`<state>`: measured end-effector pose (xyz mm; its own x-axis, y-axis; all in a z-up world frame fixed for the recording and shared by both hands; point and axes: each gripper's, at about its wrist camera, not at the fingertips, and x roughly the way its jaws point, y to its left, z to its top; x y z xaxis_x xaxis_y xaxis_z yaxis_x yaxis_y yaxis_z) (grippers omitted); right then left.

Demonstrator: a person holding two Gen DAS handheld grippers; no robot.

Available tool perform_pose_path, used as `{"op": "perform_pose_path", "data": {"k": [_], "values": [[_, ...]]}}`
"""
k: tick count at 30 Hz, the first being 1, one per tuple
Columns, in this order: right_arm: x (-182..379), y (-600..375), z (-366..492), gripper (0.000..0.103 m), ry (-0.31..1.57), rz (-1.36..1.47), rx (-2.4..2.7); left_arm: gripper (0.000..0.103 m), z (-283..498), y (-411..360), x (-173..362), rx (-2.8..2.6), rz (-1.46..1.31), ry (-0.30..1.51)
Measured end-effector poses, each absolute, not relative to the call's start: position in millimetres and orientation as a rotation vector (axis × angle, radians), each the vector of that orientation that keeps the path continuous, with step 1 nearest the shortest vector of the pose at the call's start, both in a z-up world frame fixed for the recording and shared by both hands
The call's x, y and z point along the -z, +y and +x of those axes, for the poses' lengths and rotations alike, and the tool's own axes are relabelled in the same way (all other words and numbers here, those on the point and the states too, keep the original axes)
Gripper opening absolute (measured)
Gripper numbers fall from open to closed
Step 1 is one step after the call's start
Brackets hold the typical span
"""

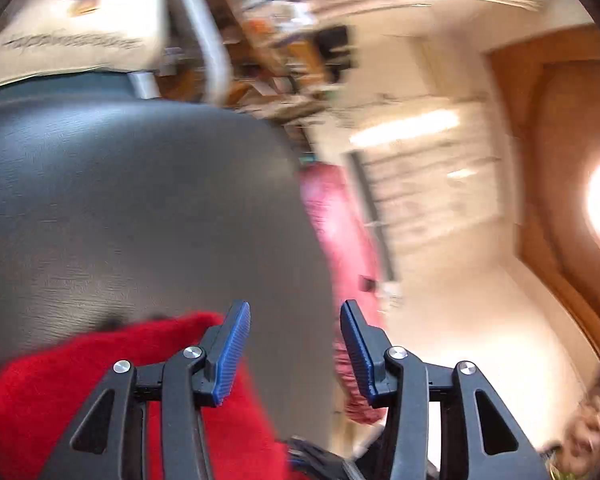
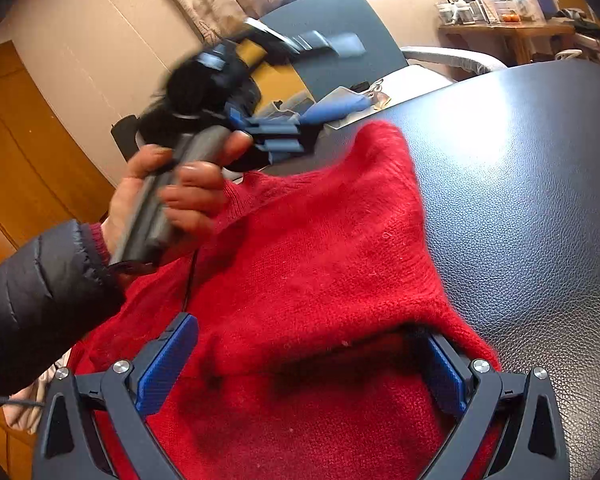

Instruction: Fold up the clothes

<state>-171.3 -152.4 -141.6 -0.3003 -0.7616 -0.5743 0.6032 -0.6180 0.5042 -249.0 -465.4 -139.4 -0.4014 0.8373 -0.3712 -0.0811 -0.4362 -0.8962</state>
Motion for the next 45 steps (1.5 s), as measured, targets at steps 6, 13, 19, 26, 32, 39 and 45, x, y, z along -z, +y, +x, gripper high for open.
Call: {"op": "perform_pose_path", "data": {"k": [6, 13, 19, 26, 32, 39, 45], "values": [[142.9, -149.3, -168.4, 0.103, -0.258, 1.021, 1.994, 0.049, -236.0, -497.8, 137.1, -1.903, -1.218, -1.124], [144.4, -150.2, -170.9, 0.103, -0.248, 1.024, 1.999, 0.055, -250.0, -425.8, 105.5, -2.003, -1.425, -0.645], [143.4, -151.4, -170.0, 0.103, -0.248, 1.021, 2.0, 0.006, -253.4, -391.0, 105.7, -2.039, -1.387, -0.514], [145.1, -154.6, -168.4, 0.103, -0.247, 1.017, 2.003, 0.005, -269.1, -391.5, 135.7, -2.286, -1.429, -0.408], [145.7, -155.4, -170.6, 0.103, -0.254, 1.023, 2.0, 0.021, -242.9, -414.0, 105.4, -2.418, -1.33, -0.561], [144.1, -149.3, -179.6, 0.103, -0.33, 1.039, 1.938, 0.025, -143.2, -441.7, 71.0, -2.507, -1.243, -0.736], [117.4, -130.2, -178.8, 0.103, -0.355, 0.971, 1.973, 0.026, -25.7, -453.4, 82.7, -2.651, -1.293, -0.722]]}}
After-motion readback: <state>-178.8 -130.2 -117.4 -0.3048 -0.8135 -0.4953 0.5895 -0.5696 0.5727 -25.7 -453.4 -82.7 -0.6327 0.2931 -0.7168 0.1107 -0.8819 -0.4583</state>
